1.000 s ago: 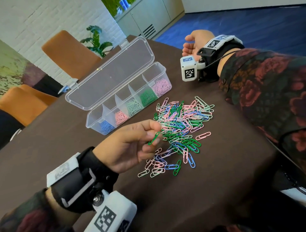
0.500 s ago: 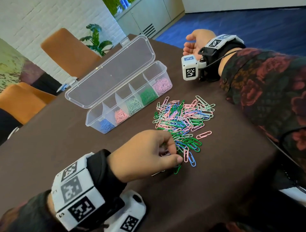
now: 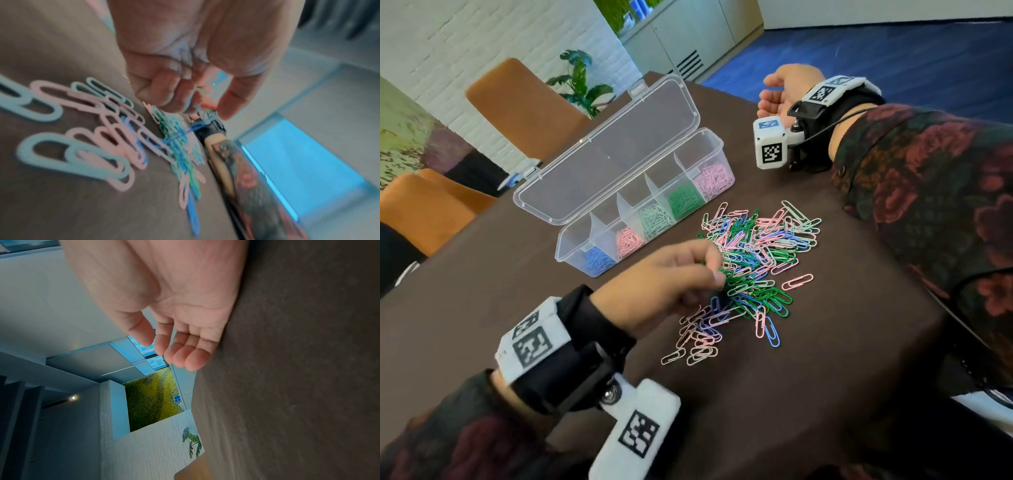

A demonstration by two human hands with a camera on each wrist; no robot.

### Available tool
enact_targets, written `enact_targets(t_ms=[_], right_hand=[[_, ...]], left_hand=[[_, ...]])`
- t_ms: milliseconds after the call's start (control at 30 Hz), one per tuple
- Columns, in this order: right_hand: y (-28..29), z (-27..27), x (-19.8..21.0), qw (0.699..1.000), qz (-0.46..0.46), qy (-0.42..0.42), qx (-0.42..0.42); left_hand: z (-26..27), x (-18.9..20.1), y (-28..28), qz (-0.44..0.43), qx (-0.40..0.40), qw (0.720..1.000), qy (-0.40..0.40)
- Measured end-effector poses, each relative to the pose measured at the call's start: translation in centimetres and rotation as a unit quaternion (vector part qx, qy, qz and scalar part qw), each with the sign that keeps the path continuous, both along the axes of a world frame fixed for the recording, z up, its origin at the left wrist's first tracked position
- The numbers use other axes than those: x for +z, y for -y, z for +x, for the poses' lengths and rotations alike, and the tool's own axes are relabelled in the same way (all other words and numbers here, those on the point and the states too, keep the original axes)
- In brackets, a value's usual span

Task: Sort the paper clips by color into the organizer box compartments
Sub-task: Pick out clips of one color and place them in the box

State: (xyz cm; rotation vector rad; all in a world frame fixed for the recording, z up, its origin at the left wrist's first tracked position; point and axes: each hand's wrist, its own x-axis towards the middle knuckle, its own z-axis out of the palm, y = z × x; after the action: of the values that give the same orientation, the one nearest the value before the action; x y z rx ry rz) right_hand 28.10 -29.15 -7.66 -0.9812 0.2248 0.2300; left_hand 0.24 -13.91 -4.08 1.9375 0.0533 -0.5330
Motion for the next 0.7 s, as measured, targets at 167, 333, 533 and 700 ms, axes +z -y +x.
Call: enact_targets(t_ms=[167, 333, 533, 700], right_hand=[[-0.1, 0.0, -0.1, 1.000, 0.000, -0.001, -0.001], [-0.1, 0.1, -0.2, 1.000, 0.002, 0.000, -0.006], [-0.1, 0.1, -0.1, 1.000, -0.005, 0.000, -0.001], [0.0, 0.1, -0.1, 1.000, -0.004, 0.002, 0.000]], left_hand=[[1.9, -0.5, -2.3, -0.238, 0.093, 0.966, -0.032], [2.3, -1.2, -3.0, -0.305, 0.090, 0.947, -0.050], [2.3, -1.0, -3.0, -0.375, 0.142, 0.913, -0.079], [2.0, -0.7, -2.5, -0.162, 0.034, 0.986, -0.025]])
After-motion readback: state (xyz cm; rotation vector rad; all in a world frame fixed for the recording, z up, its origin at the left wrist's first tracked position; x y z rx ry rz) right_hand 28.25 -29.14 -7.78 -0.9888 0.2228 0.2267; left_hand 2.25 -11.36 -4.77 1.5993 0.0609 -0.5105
